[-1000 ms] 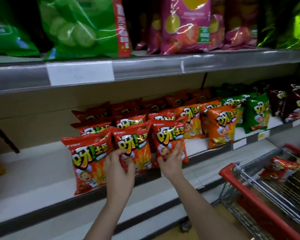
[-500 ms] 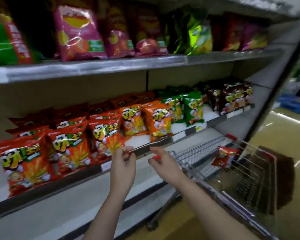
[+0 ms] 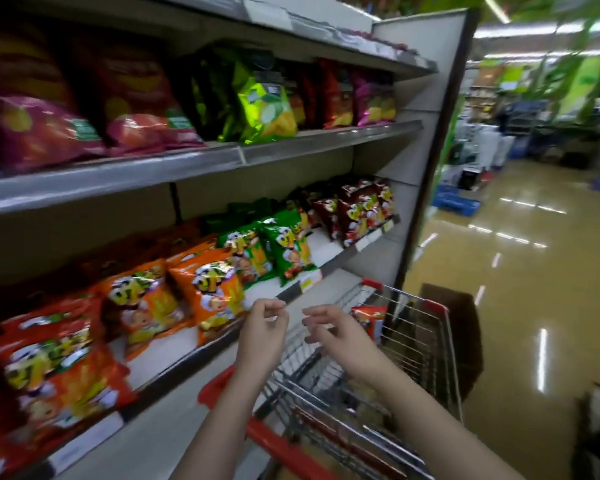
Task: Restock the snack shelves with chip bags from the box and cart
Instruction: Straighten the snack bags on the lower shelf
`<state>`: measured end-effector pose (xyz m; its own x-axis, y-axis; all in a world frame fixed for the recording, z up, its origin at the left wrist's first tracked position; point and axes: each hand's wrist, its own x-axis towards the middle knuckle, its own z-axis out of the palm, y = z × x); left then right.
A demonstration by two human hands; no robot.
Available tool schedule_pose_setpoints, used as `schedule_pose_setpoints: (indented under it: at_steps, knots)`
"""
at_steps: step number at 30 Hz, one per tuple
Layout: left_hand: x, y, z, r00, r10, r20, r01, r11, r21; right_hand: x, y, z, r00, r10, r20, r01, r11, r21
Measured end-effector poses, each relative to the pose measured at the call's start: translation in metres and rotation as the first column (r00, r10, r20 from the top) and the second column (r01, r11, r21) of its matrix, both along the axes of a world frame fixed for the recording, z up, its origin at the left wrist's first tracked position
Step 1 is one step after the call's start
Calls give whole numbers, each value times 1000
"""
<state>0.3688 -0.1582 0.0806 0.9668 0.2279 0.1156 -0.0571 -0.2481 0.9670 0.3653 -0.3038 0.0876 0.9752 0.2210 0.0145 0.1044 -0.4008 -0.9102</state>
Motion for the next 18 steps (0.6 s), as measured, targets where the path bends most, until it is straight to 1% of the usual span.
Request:
schedule_pose_setpoints:
  at_steps: [4, 6, 9, 12, 18]
  knots:
    - [23, -47, -14, 988, -132, -80, 132, 991, -7, 16, -54, -8, 986, -147, -75, 147, 989, -4]
    - [33, -68, -18, 978, -181, -105, 179, 984, -21, 24, -80, -13, 978, -181, -107, 181, 983, -17]
    - [51, -98, -24, 967, -209, -143, 206, 978, -36, 38, -115, -20, 970, -194, -144, 192, 981, -30]
    - [69, -135, -34, 963, -199, -181, 199, 980, -18, 56, -147, -28, 971, -166, -174, 163, 986, -33]
    - [94, -218, -56, 962, -100, -255, 95, 995, -33, 93, -225, -41, 976, 12, -219, -15, 1000, -9]
